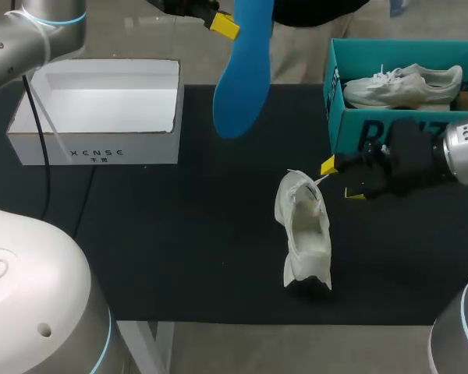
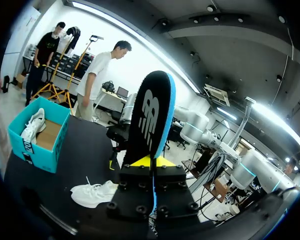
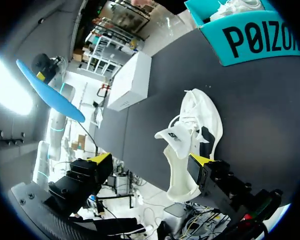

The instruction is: Take the shoe out of the shoebox, open the shoe tongue, remove and reinsert the insole, then place the shoe into the shoebox

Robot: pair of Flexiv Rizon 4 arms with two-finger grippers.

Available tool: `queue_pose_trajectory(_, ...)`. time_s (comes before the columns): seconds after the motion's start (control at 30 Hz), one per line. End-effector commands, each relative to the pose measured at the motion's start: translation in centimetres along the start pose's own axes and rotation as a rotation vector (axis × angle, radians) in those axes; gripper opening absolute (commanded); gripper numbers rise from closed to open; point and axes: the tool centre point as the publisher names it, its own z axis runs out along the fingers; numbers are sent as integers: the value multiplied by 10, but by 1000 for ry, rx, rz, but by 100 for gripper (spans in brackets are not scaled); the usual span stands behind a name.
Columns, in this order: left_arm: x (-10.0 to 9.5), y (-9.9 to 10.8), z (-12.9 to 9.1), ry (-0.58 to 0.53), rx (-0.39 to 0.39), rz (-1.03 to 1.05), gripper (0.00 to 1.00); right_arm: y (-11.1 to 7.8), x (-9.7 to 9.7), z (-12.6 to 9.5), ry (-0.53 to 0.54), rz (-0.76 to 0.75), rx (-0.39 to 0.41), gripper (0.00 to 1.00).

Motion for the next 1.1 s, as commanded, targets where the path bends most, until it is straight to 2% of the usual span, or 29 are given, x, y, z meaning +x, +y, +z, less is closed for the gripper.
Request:
queue_pose_trajectory(0.03, -1, 0, -1, 2, -2, 0, 0, 9, -3, 7, 702, 198, 89, 100)
queue_pose_trajectory(0.17, -1, 0, -1, 2, -2, 0, 0, 17, 4, 8, 781, 223, 130, 100)
queue_pose_trajectory(0.4, -1, 0, -1, 2, -2, 0, 0, 22, 21, 4, 808, 223, 169, 100)
queue_pose_trajectory(0.67, -1, 0, -1, 2, -2, 0, 0, 30, 43, 2, 748, 249, 208, 100)
queue_pose_trajectory(1.1, -1, 0, -1, 2, -2, 0, 0, 38, 61, 5, 656, 283, 226, 100)
